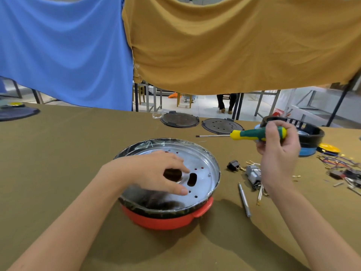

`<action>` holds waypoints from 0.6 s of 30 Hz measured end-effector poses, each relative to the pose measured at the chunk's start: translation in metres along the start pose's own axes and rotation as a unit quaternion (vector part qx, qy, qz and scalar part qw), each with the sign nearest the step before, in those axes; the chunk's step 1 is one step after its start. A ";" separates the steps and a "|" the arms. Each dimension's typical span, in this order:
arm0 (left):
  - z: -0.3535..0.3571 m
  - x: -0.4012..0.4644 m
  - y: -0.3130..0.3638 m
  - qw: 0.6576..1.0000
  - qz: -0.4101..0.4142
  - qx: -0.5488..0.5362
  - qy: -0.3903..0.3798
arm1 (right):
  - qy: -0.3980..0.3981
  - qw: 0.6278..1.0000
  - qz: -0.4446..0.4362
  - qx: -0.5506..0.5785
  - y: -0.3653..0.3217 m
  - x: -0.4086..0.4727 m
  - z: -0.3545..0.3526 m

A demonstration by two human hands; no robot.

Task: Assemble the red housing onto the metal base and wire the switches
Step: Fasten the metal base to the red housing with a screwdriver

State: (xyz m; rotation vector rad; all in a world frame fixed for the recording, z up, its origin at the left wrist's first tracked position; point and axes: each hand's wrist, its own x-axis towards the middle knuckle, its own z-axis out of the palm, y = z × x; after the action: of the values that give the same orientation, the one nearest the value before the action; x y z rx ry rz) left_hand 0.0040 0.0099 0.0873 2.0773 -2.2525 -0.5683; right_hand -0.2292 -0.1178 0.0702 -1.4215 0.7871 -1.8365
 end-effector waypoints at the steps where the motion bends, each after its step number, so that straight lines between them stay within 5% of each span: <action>1: 0.001 0.004 0.005 1.000 0.006 0.007 -0.002 | -0.008 1.000 -0.021 -0.001 -0.005 0.003 0.003; 7: 0.017 0.017 0.005 1.000 0.012 -0.017 -0.018 | -0.075 0.968 -0.212 -0.112 -0.041 0.034 0.034; 18: 0.018 0.018 0.002 0.999 0.012 -0.027 -0.012 | -0.158 0.937 -0.264 -0.164 -0.045 0.054 0.059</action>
State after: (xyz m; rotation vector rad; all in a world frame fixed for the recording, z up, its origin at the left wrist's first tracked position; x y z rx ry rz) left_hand -0.0042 -0.0029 0.0667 2.0265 -2.2446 -0.6476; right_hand -0.1876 -0.1384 0.1497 -2.2566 0.5991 -1.8265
